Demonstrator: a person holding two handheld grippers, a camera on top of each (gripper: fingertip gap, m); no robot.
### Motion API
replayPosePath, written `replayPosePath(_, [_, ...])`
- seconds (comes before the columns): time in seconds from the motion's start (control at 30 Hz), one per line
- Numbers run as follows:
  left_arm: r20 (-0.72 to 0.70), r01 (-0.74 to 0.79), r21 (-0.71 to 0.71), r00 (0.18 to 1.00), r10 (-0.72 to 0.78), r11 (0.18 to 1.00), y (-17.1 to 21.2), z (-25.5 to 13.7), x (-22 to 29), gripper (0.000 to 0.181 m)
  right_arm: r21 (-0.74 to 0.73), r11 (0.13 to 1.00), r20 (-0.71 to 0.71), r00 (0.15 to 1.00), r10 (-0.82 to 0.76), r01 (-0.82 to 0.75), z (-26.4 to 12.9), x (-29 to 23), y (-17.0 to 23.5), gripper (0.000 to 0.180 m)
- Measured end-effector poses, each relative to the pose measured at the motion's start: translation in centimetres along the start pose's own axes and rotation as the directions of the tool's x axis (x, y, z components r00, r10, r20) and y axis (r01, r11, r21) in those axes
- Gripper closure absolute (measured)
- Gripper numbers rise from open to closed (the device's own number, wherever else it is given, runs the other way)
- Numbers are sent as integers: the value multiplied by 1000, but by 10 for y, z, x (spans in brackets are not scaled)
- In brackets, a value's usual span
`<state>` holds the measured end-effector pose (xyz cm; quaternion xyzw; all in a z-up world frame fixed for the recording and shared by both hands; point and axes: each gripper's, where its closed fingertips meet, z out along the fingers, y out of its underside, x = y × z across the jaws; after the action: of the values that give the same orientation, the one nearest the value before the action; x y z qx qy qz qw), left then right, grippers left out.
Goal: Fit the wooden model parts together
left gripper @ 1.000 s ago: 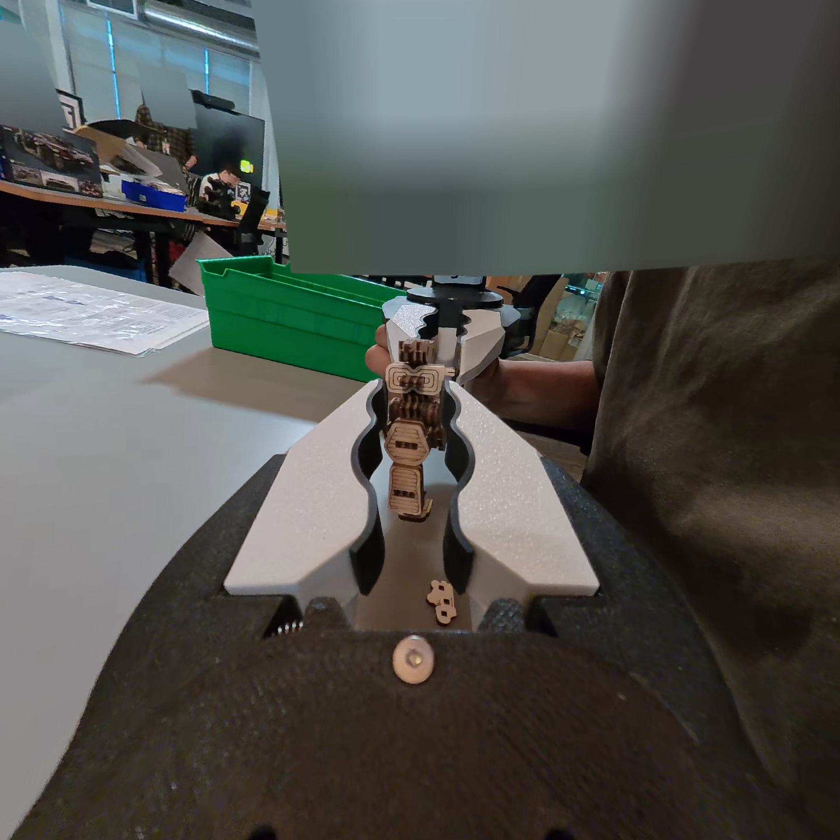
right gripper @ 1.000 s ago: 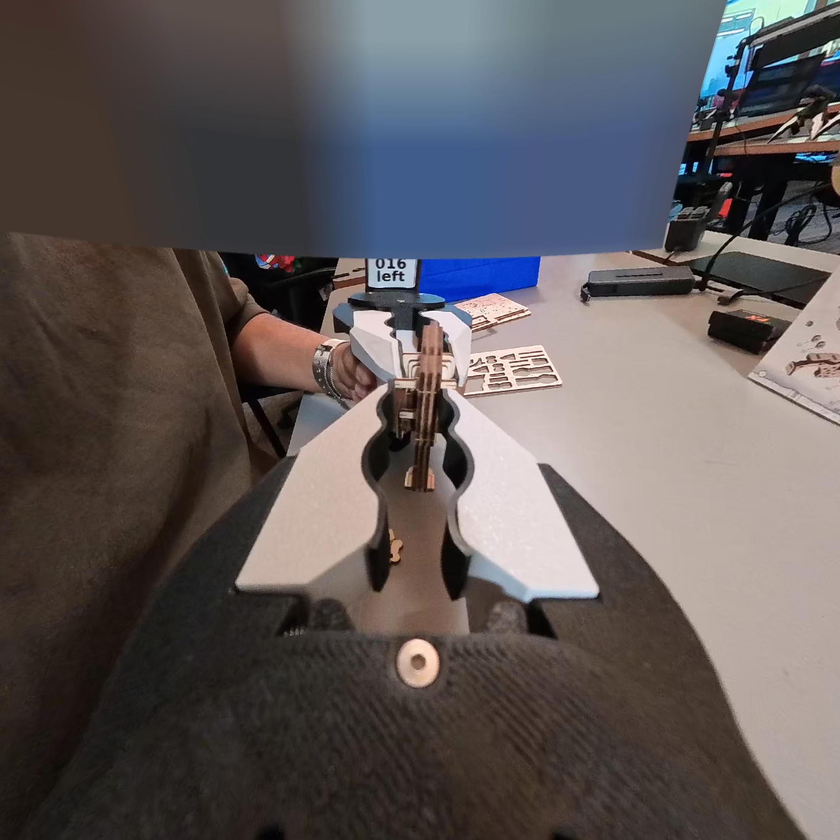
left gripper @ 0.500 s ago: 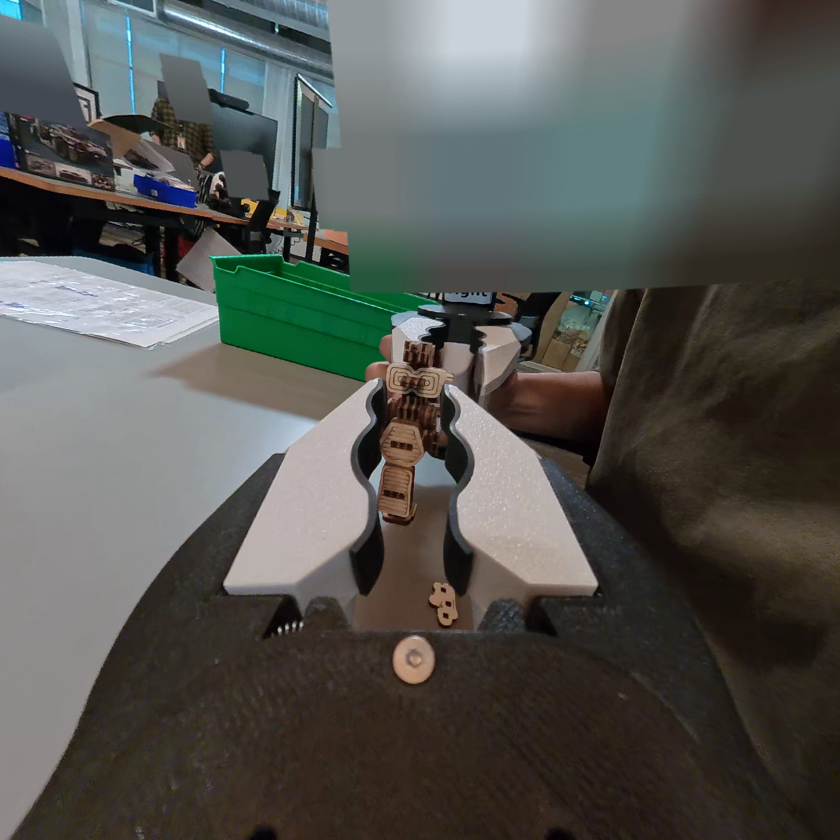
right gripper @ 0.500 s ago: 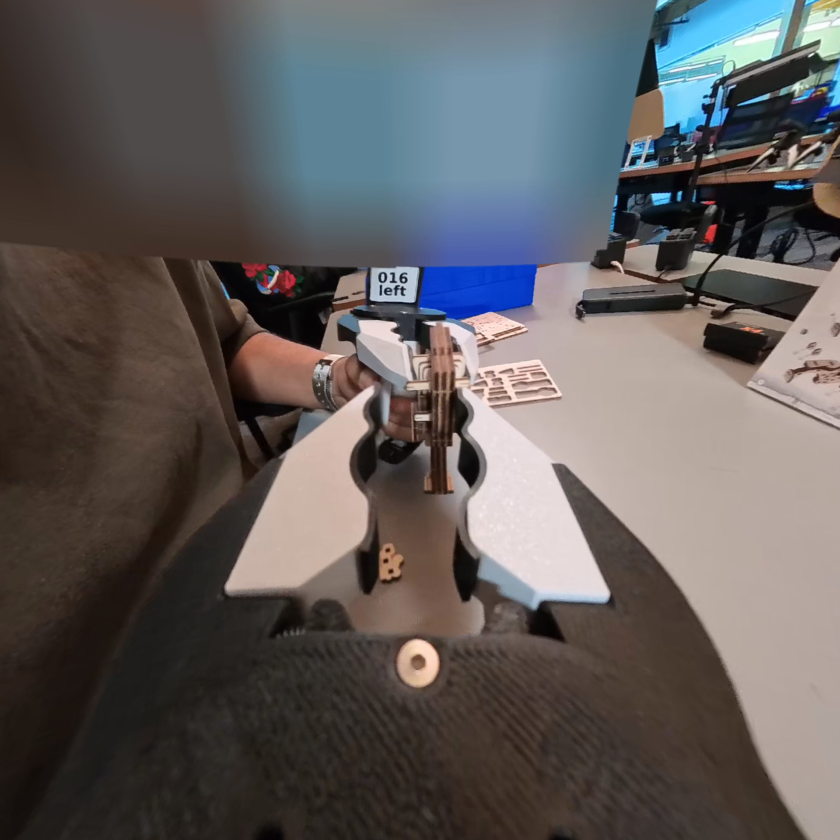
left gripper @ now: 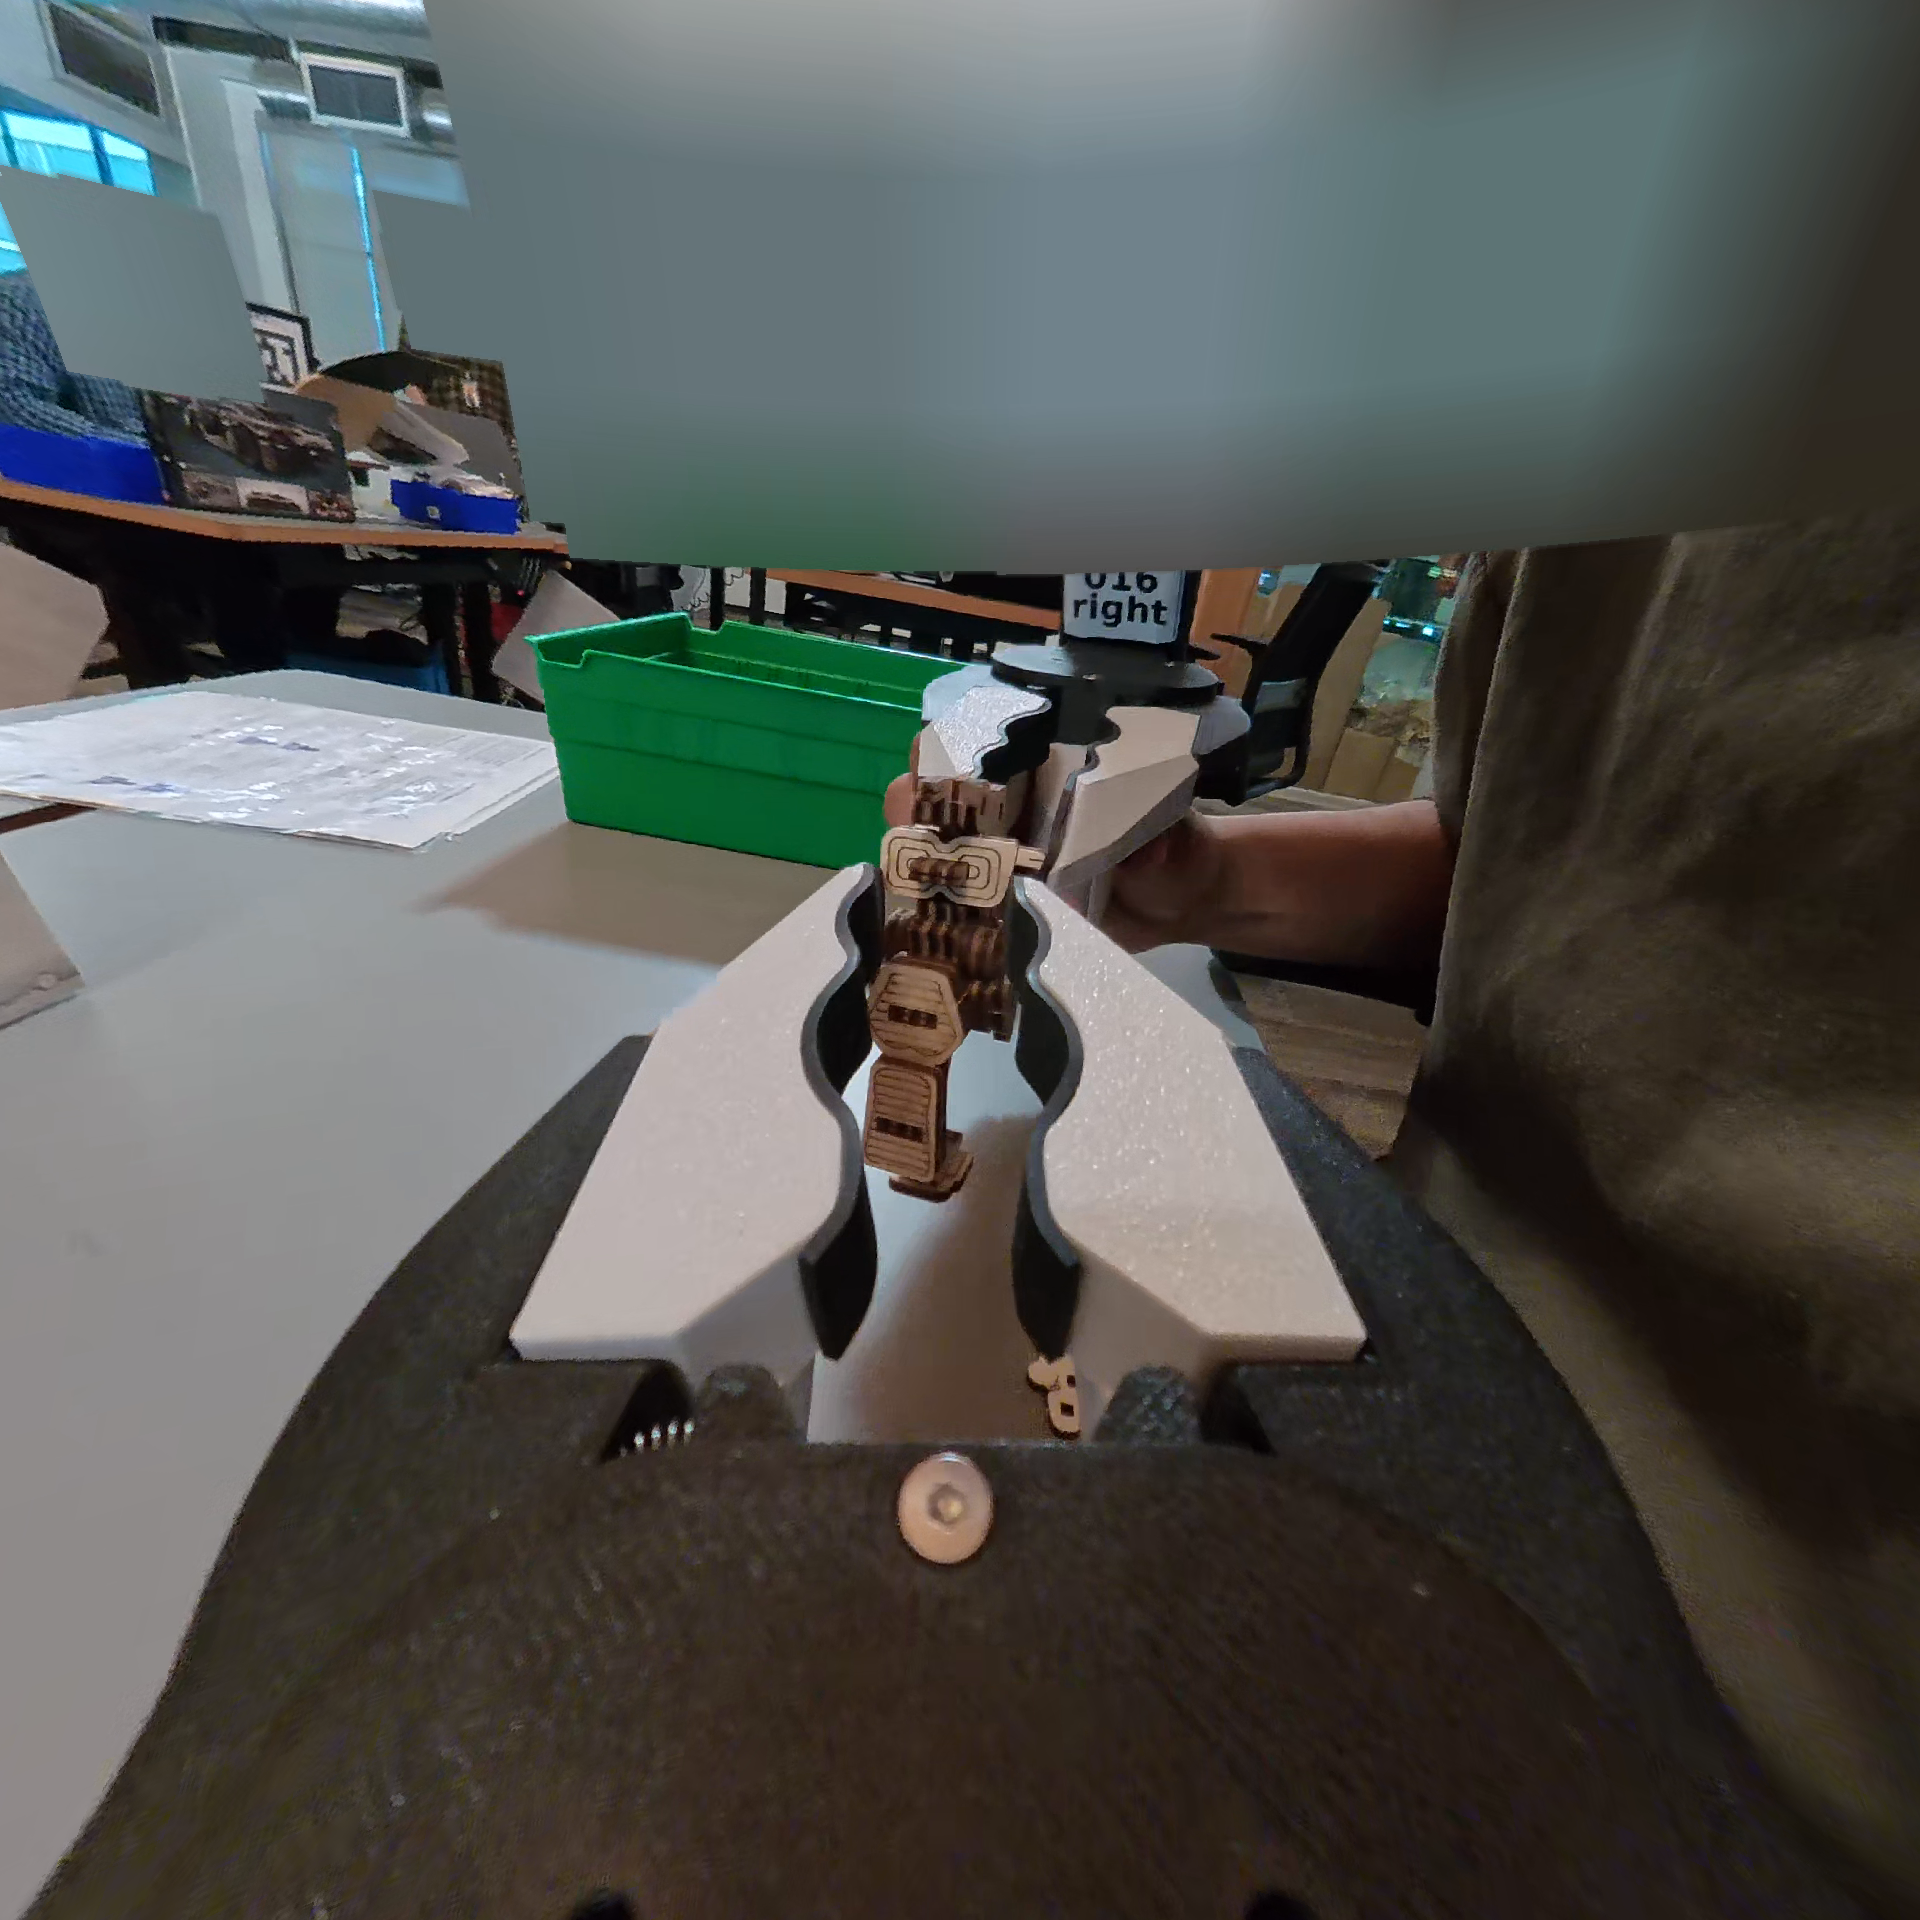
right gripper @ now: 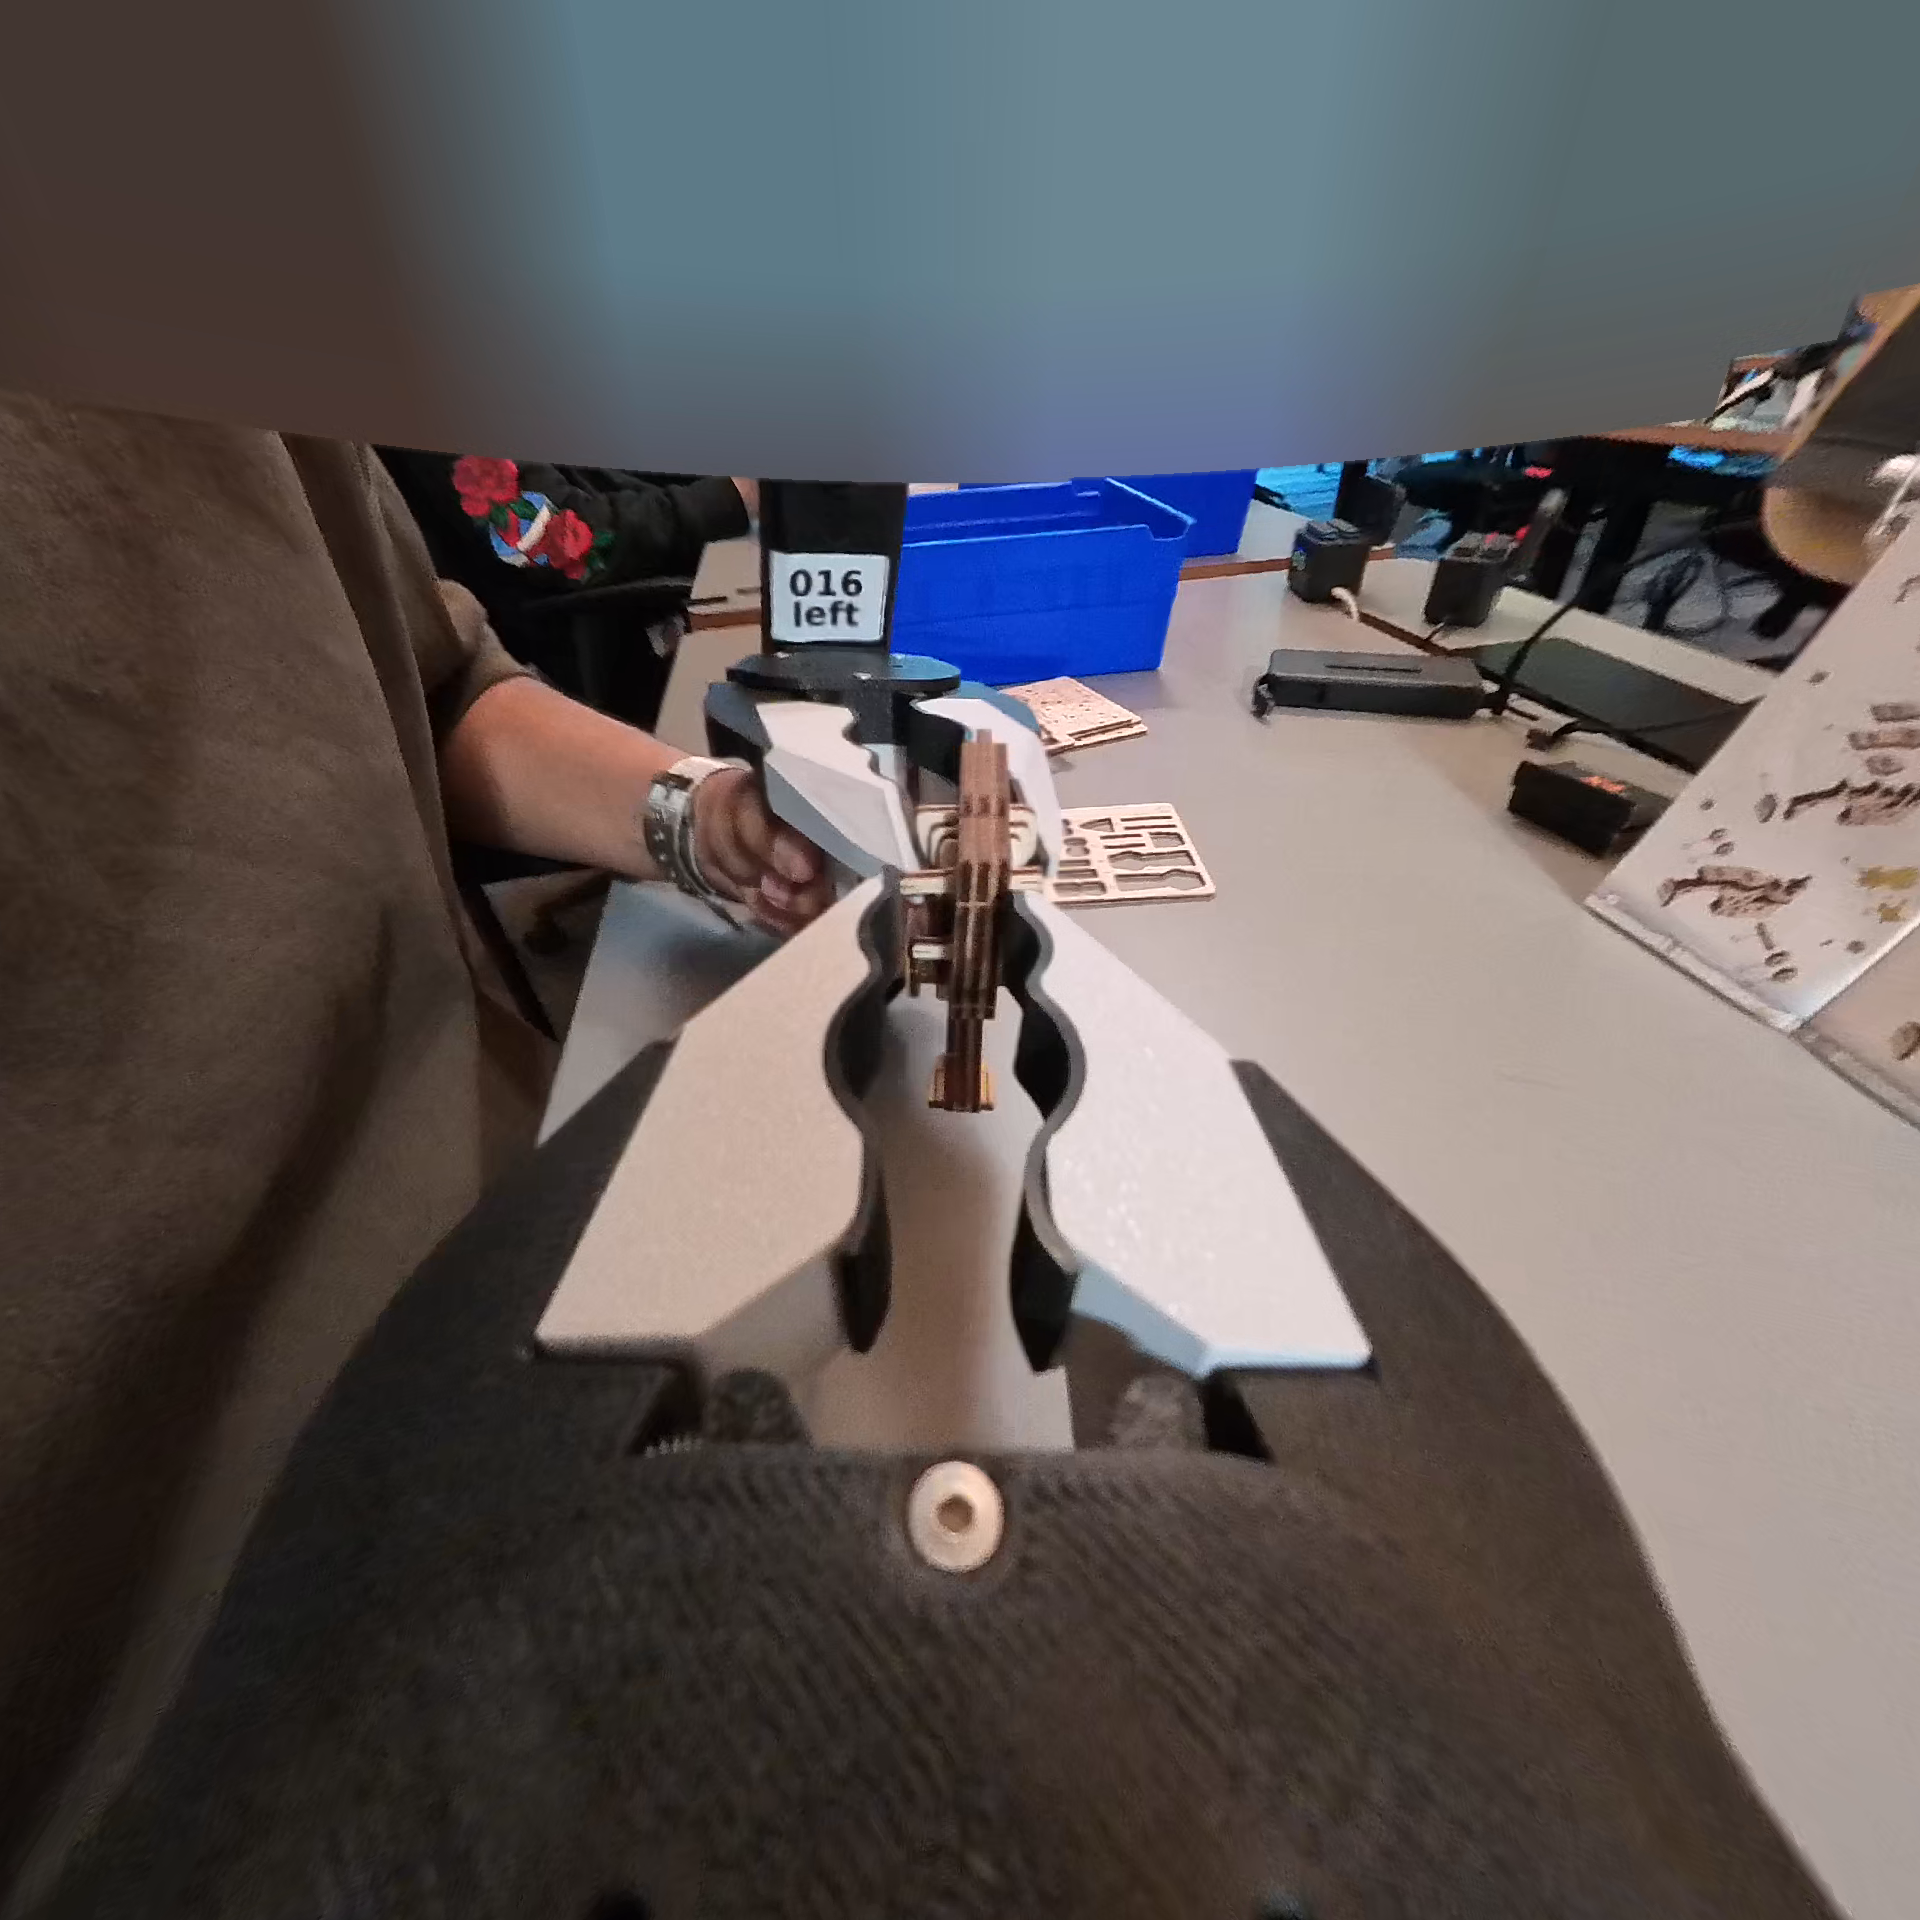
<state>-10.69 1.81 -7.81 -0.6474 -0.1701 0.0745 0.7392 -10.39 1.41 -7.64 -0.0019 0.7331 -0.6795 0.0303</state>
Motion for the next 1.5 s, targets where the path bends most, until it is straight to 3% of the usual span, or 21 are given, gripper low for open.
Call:
replayPosePath(0.23, [-13,-47,14,999,48,999,-3,-1,4,161,43,992,-21,993,-116,116,-2,-4,-4,161])
replayPosePath(0.43, [41,-59,80,998,56,995,-17,-10,-6,136,-39,983,-40,983,-179,177,-5,2,13,160])
replayPosePath(0.63, [67,-175,-70,981,179,982,9,0,-4,142,-135,973,-15,981,-192,188,-4,3,34,160])
replayPosePath(0.83, [45,-65,-46,997,67,997,9,-2,-8,144,-53,995,-6,997,-79,79,-8,7,24,160])
replayPosePath(1.07, [25,-14,-15,1000,14,1000,6,0,-4,161,64,987,67,988,141,-145,-12,8,9,160])
replayPosePath(1.27, [-11,47,22,999,-47,999,0,-2,-1,176,50,966,143,959,245,-254,-10,2,11,160])
replayPosePath(1.5, [-113,247,-12,963,-246,969,4,-2,1,176,19,951,178,937,300,-308,-10,-1,16,160])
